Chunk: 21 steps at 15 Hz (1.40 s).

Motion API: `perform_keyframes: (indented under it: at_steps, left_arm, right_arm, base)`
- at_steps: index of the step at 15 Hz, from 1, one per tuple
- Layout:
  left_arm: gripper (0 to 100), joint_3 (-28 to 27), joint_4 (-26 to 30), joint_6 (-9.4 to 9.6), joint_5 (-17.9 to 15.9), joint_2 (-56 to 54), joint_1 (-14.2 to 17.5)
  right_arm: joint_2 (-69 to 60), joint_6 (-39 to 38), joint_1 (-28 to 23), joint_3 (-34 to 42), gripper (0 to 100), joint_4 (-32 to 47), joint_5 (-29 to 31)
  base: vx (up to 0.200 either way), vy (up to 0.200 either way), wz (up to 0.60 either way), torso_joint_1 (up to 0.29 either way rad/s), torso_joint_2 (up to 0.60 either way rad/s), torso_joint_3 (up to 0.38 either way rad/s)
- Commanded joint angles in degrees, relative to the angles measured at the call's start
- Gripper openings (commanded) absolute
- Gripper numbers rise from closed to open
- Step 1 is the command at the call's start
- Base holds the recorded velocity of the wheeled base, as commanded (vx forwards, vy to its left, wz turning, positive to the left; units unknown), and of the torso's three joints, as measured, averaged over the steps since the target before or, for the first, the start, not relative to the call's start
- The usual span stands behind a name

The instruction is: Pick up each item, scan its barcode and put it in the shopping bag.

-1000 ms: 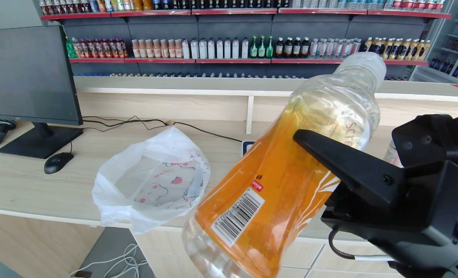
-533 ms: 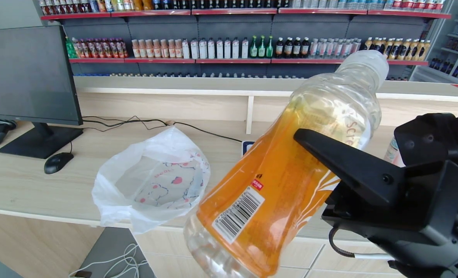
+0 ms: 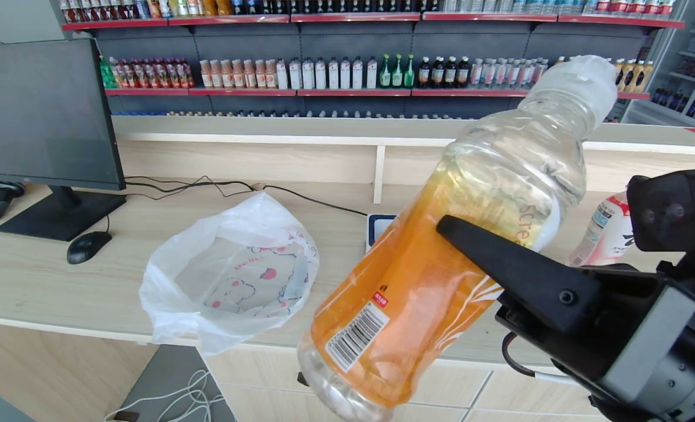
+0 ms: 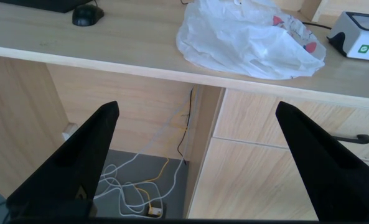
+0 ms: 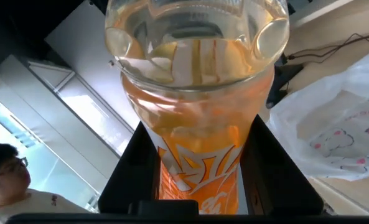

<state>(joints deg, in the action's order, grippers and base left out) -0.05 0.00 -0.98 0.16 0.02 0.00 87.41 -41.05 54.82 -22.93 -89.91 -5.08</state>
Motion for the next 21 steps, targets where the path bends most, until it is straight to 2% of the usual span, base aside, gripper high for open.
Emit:
perform_keyframes:
  at_steps: [1,4,9,11,13,16,17,21]
  left_arm:
    - [100,0.05,0.0,0.01,0.02,-0.02,0.0]
    - [100,0.05,0.0,0.01,0.02,-0.02,0.0]
    - [100,-0.04,0.0,0.01,0.02,-0.02,0.0]
    - [100,-0.04,0.18,0.01,0.02,-0.02,0.0]
    - [100,-0.04,0.0,-0.08,0.02,-0.02,0.0]
    - [100,-0.04,0.0,-0.08,0.02,-0.02,0.0]
    - [100,-0.04,0.0,0.01,0.02,-0.02,0.0]
    - [100,0.05,0.0,0.01,0.02,-0.02,0.0]
  right_arm:
    - [-0.22,3.69,-0.24,2.01,0,-0.09,0.25]
    - [-1.54,13.36,-1.21,6.67,0,-0.09,0.34]
    - [-1.36,26.19,-8.06,9.04,0,-0.09,0.34]
    - [-1.27,28.3,-9.56,11.07,0,-0.09,0.51]
    - [-0.66,30.85,-13.16,15.02,0,-0.09,2.01]
    - [-0.83,34.63,-17.56,15.64,0,-0.09,2.18]
    - [-0.31,37.79,-20.98,15.72,0,-0.09,2.45]
    - [2.33,41.31,-26.52,11.24,0,-0.09,2.45]
  base:
    - [0.0,0.0,0.0,0.0,0.0,0.0]
    - [0.0,0.0,0.0,0.0,0.0,0.0]
    - [0.0,0.0,0.0,0.0,0.0,0.0]
    - [0.0,0.0,0.0,0.0,0.0,0.0]
    - [0.0,0.0,0.0,0.0,0.0,0.0]
    - [0.0,0.0,0.0,0.0,0.0,0.0]
    - [0.0,0.0,0.0,0.0,0.0,0.0]
    - [0.0,0.0,0.0,0.0,0.0,0.0]
